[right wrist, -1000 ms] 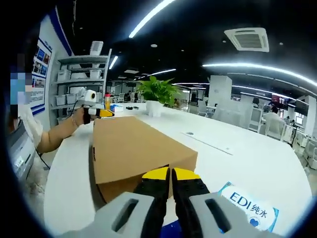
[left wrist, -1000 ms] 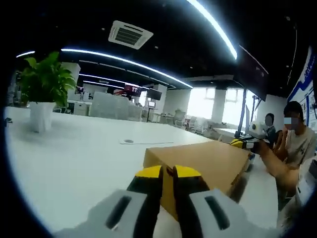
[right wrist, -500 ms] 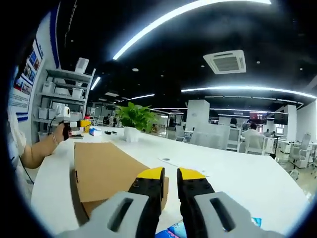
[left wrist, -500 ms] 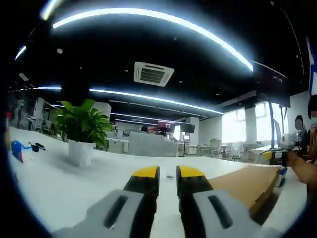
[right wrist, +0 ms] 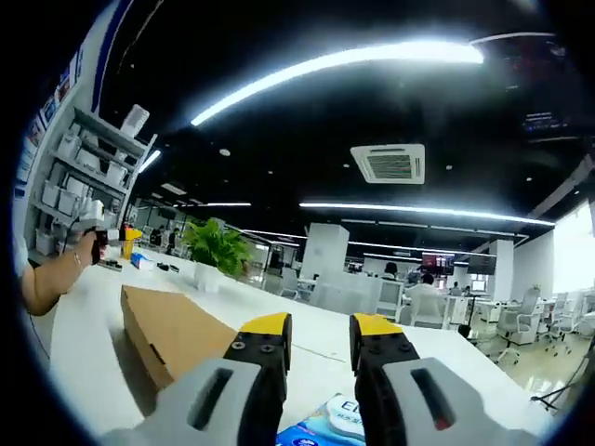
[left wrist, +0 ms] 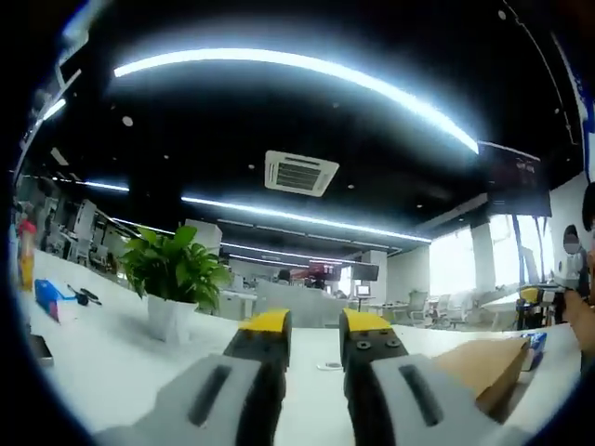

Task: Operate the shoe box by opening the lid, removing the specified soft item, and placing it in the target area until the item is outside and the box remains undamaged.

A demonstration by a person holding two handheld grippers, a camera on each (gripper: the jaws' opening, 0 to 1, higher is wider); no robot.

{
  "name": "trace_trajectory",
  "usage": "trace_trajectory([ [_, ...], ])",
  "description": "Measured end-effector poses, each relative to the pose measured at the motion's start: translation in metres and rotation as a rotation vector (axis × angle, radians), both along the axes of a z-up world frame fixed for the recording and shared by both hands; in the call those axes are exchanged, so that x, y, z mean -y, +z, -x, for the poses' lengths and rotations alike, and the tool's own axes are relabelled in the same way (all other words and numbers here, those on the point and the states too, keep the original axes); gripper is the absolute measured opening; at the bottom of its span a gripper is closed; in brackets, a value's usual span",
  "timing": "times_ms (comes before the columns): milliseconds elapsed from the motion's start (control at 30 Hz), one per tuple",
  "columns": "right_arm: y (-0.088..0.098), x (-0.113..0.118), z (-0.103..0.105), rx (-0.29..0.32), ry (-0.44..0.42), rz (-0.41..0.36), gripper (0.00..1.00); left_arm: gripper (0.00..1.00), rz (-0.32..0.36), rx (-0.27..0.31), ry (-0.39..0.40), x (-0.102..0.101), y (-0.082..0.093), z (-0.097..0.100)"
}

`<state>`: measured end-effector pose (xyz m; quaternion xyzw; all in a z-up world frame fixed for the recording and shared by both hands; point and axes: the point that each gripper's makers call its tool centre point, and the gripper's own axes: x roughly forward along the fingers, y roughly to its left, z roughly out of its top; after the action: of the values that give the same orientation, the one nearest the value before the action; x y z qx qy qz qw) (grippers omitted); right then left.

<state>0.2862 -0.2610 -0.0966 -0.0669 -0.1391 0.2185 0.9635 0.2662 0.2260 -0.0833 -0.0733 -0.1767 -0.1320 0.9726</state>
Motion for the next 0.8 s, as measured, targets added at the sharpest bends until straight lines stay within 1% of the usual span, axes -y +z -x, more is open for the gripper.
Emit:
trace_trajectory([
  [67,0.007,0.008,0.011,0.036,-0.002,-0.063,0.29,0.25,-0.026,0.034,0.017,0.002,0.008,0.01],
  [100,0.008,0.012,0.014,0.051,-0.014,-0.083,0.32,0.27,-0.038,0.042,0.024,0.004,0.009,0.014],
  [133,0.007,0.012,0.017,0.057,-0.019,-0.083,0.36,0.29,-0.045,0.045,0.028,0.005,0.008,0.018],
  [233,-0.005,0.023,0.02,0.078,-0.072,-0.113,0.44,0.31,-0.036,0.06,0.03,0.011,-0.002,0.033],
  [300,-0.014,0.033,0.017,0.079,-0.125,-0.141,0.45,0.34,-0.027,0.07,0.058,0.011,-0.011,0.038],
  [333,-0.023,0.038,0.015,0.077,-0.159,-0.138,0.45,0.36,-0.028,0.073,0.085,0.009,-0.016,0.039],
  [367,-0.029,0.043,0.012,0.061,-0.186,-0.138,0.46,0.38,-0.033,0.072,0.105,0.008,-0.019,0.038],
  [400,-0.032,0.046,0.011,0.05,-0.2,-0.136,0.47,0.4,-0.049,0.067,0.132,0.007,-0.025,0.037],
  [433,-0.04,0.049,0.01,0.012,-0.214,-0.113,0.48,0.42,-0.069,0.065,0.156,0.006,-0.029,0.037],
  [467,-0.04,0.048,0.011,0.019,-0.213,-0.108,0.5,0.44,-0.095,0.075,0.184,0.005,-0.033,0.036],
  [500,-0.041,0.049,0.012,0.022,-0.216,-0.107,0.5,0.47,-0.105,0.082,0.192,0.005,-0.035,0.035],
  [600,-0.045,0.049,0.013,0.006,-0.208,-0.124,0.5,0.56,-0.121,0.066,0.158,0.01,-0.045,0.034],
  [700,-0.047,0.043,0.014,0.0,-0.192,-0.12,0.5,0.57,-0.115,0.076,0.16,0.006,-0.045,0.035],
  [800,-0.049,0.037,0.015,-0.001,-0.19,-0.079,0.5,0.58,-0.128,0.069,0.186,0.0,-0.048,0.034],
])
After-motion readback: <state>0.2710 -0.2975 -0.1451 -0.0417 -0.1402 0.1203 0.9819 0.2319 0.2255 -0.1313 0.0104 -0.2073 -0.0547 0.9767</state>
